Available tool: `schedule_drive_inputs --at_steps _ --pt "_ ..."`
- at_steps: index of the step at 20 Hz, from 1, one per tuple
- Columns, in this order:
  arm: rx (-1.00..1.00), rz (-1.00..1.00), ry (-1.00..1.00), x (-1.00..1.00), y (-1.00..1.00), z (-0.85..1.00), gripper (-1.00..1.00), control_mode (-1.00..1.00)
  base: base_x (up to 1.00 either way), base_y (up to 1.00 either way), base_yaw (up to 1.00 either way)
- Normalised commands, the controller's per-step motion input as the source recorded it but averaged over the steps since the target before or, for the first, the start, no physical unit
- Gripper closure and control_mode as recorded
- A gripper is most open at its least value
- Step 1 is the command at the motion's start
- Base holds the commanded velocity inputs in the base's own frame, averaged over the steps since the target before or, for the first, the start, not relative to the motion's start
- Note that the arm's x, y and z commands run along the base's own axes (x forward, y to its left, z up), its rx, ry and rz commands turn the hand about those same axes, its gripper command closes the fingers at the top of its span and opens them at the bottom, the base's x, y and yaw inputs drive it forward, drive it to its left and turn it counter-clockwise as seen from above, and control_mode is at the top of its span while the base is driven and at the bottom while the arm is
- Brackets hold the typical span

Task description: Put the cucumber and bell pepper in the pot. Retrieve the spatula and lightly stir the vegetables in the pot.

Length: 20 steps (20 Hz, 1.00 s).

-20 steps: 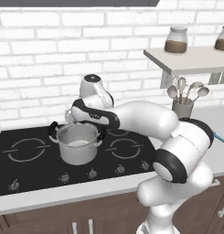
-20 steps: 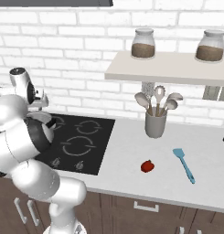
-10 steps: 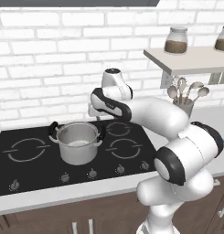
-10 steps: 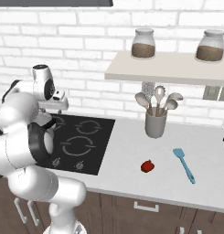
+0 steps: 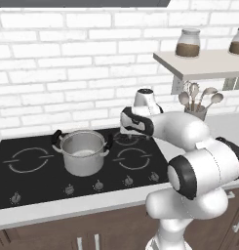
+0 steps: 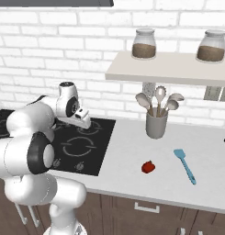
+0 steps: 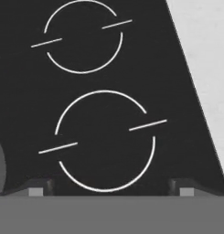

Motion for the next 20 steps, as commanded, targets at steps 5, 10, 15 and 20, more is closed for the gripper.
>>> schedule_drive_inputs --at_steps 5,10,15,20 --pt "0.0 -0.32 0.1 0.0 -1.0 -0.82 -1.0 -1.0 0.0 0.0 0.0" --pt "0.0 -0.26 0.1 0.0 -1.0 -0.38 -1.0 -1.0 0.0 0.0 0.0" --pt "-0.01 -0.2 0.19 0.01 -1.0 0.0 -1.0 -1.0 0.0 0.0 0.0" --pt "0.0 -0.15 0.04 -0.08 -0.95 -0.14 -1.0 -1.0 0.0 0.0 0.0"
